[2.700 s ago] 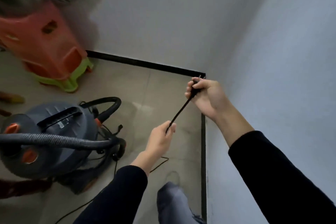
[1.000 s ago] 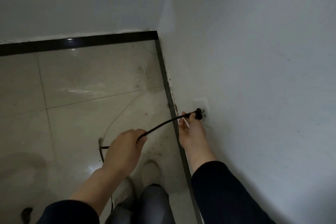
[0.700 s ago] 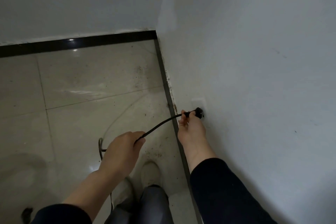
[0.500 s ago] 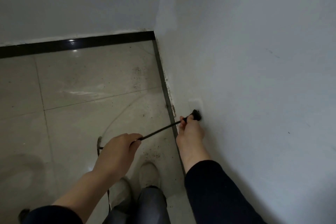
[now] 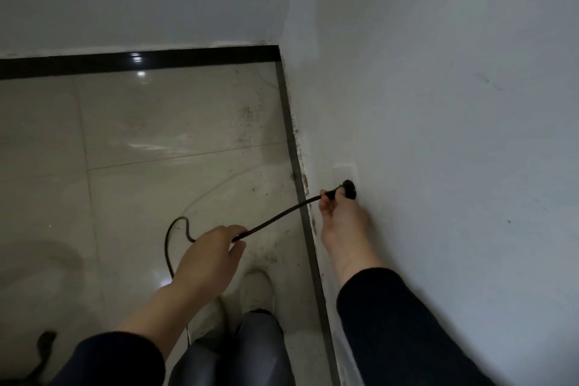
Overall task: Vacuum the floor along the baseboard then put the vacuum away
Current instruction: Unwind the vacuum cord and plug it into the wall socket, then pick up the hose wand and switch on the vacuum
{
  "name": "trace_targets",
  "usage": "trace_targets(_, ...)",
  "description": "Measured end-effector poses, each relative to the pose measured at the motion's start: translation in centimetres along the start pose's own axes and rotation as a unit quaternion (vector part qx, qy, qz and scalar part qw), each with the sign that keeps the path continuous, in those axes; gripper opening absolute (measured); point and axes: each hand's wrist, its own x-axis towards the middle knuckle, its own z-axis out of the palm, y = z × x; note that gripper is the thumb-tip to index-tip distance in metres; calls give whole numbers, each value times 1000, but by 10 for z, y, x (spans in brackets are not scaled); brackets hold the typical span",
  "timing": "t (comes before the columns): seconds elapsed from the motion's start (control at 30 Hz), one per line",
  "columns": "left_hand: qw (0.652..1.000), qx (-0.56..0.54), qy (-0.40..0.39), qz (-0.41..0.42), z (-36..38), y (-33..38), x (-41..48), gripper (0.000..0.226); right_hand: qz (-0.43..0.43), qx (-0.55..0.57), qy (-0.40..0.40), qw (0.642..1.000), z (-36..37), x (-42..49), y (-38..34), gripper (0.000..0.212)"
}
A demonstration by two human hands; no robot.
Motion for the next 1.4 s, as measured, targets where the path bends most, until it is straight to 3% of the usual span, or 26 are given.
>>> trace_targets(0.1, 999, -18, 7, -28, -2, -9, -9, 42, -16, -124, -9, 992, -2, -12, 0, 19)
trace_targets(0.17, 998, -45, 22, -44, -4, -11, -19, 46, -45, -259, -40, 964, -2, -28, 8, 20)
trace_targets(0.27, 991, -88, 66, -73, -10, -15, -43, 46, -105, -433, -112, 888, 2, -63, 35, 25)
trace_targets(0.4, 972, -131, 148, -130, -23, -34, -87, 43, -173, -565, -219, 776, 14, -114, 79, 18)
trace_targets(0.53, 943, -165, 202, -207, -32, -68, -135, 42, -236, -651, -328, 643, 19, -159, 115, 25)
trace_targets(0.7, 903, -199, 277, -261, -36, -114, -199, 41, -324, -716, -382, 487, 18, -210, 165, 29)
trace_targets(0.83, 851, -234, 356, -307, -39, -154, -258, 38, -374, -754, -419, 339, 11, -259, 222, 29)
trace_targets(0.9, 825, -246, 394, -322, -40, -178, -294, 37, -397, -750, -444, 287, 5, -287, 258, 30)
trace_targets(1.1, 778, -227, 486, -327, -38, -259, -428, 35, -420, -727, -509, 191, -33, -382, 376, 33)
trace_targets(1.23, 747, -192, 544, -329, -26, -294, -504, 30, -412, -710, -551, 149, -64, -439, 433, 30)
trace_targets(1.4, 676, -154, 629, -352, -8, -310, -564, 30, -405, -704, -580, 62, -102, -489, 469, 15)
